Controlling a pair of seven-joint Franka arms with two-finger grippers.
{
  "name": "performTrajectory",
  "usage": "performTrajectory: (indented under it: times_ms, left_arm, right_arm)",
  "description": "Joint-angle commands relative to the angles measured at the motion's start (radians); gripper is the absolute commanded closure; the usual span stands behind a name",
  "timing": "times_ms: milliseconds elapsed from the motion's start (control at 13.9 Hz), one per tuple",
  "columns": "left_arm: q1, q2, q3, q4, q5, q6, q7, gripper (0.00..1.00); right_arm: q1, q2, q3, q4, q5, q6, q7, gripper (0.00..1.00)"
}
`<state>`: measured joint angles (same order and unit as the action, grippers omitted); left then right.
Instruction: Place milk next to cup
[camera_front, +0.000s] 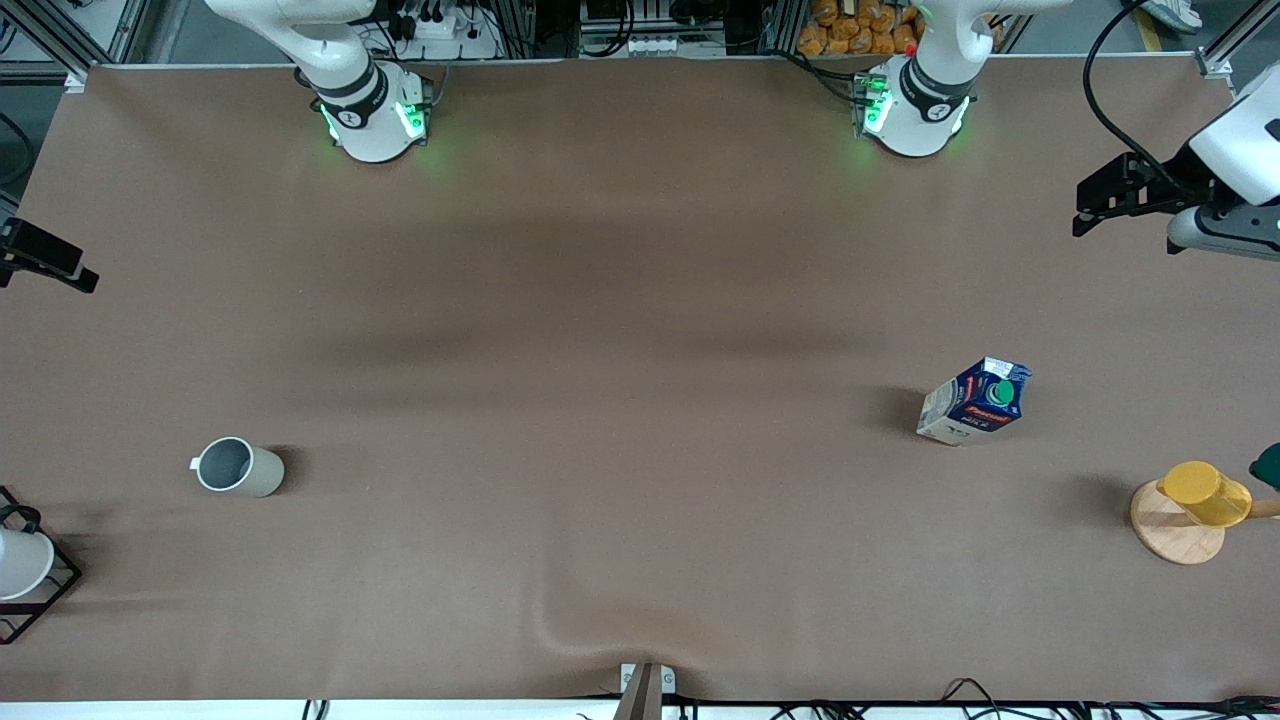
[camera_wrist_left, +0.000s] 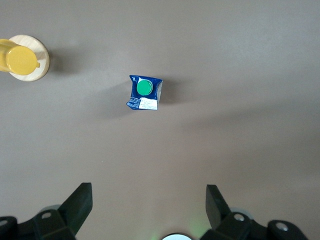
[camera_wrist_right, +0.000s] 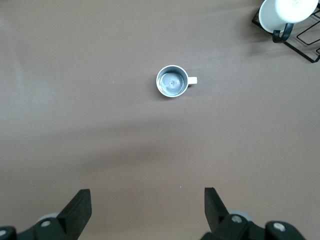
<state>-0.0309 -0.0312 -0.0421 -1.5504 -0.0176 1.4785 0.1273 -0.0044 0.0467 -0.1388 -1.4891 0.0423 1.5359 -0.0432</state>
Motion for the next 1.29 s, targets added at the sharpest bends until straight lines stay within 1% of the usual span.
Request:
performTrajectory:
  times_ms: [0, 216, 575, 790, 934, 1078, 1222]
  left_arm:
    - [0.0, -0.041, 0.004, -0.036, 0.007, 0.002, -0.017, 0.0]
    - [0.009, -0.033, 0.002, -0.039, -0.005, 0.023, -0.034, 0.0]
    - [0.011, -0.015, -0.004, -0.04, 0.011, 0.037, -0.032, 0.0]
    - [0.003, 0.016, -0.015, -0.028, 0.018, 0.063, -0.035, 0.0]
    - [0.008, 0.023, -0.016, -0.028, 0.008, 0.063, -0.035, 0.0]
    - [0.002, 0.054, -0.016, -0.025, 0.014, 0.063, -0.035, 0.0]
    - [0.006, 0.063, -0.015, -0.025, 0.019, 0.069, -0.032, 0.0]
  right_arm:
    - [0.006, 0.005, -0.002, 0.021, -0.002, -0.022, 0.016, 0.0]
    - [0.004, 0.005, -0.002, 0.021, -0.005, -0.023, -0.023, 0.0]
    - [0.001, 0.015, -0.004, 0.02, -0.002, -0.017, -0.029, 0.0]
    - [0.006, 0.111, -0.002, 0.021, 0.001, -0.013, -0.03, 0.0]
    - [0.009, 0.137, -0.002, 0.02, 0.002, 0.007, -0.029, 0.0]
    - [0.006, 0.188, -0.002, 0.02, 0.01, 0.05, -0.026, 0.0]
    - [0.004, 0.222, -0.002, 0.018, 0.008, 0.046, -0.023, 0.0]
